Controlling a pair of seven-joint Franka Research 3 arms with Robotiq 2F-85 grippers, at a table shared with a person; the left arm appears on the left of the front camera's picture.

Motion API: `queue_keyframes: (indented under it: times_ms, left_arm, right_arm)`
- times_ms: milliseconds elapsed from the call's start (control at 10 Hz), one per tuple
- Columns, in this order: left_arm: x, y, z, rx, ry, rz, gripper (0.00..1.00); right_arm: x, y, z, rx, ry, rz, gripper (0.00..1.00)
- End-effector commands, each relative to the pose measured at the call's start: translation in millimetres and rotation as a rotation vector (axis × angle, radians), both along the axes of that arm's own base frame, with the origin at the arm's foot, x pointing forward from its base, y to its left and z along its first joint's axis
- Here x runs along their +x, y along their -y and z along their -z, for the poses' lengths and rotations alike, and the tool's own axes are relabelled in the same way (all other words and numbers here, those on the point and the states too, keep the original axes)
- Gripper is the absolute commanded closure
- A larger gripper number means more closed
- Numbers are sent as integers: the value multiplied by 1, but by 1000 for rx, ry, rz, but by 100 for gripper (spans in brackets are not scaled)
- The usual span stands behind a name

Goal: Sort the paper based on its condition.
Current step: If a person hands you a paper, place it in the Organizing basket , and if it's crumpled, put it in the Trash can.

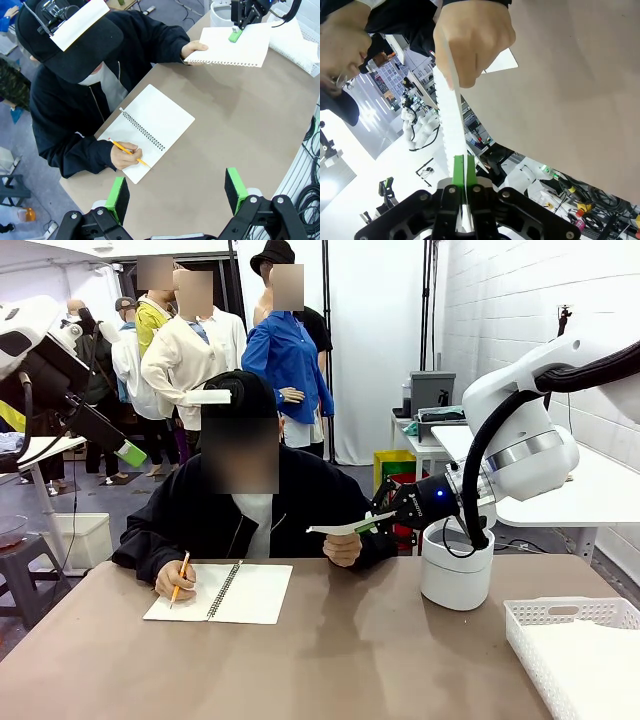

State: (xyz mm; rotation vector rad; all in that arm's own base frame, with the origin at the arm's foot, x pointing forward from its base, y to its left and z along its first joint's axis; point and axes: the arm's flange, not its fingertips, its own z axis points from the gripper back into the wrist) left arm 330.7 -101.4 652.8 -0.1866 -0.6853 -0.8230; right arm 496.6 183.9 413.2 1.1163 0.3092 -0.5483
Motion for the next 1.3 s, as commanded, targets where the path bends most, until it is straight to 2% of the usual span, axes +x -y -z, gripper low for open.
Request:
queue_keyframes:
  times_ms: [0,200,300,500,600,800,1200]
  left_arm:
    - [-1,1,0,2,-3,-16,0]
    - [-1,1,0,2,-3,-16,0]
    - [-1,1,0,2,-3,-16,0]
    - [-1,1,0,2,-3,-16,0]
    - [-1,1,0,2,-3,-16,0]
    - [-1,1,0,2,-3,-16,0]
    - [-1,1,0,2,-3,-16,0]
  right_arm:
    - [-2,0,-1,5,-2,-12,100]
    - [-4,0,-2,4,4,-19,100]
    - [-5,-1,-5,-5,32,-27,100]
    - [-19,-8,-40,-52,228,-107,100]
    - [-26,-9,-57,-67,303,-162,100]
    - [-37,-9,-88,-138,371,-235,100]
    - [-45,10,-167,-293,616,-325,100]
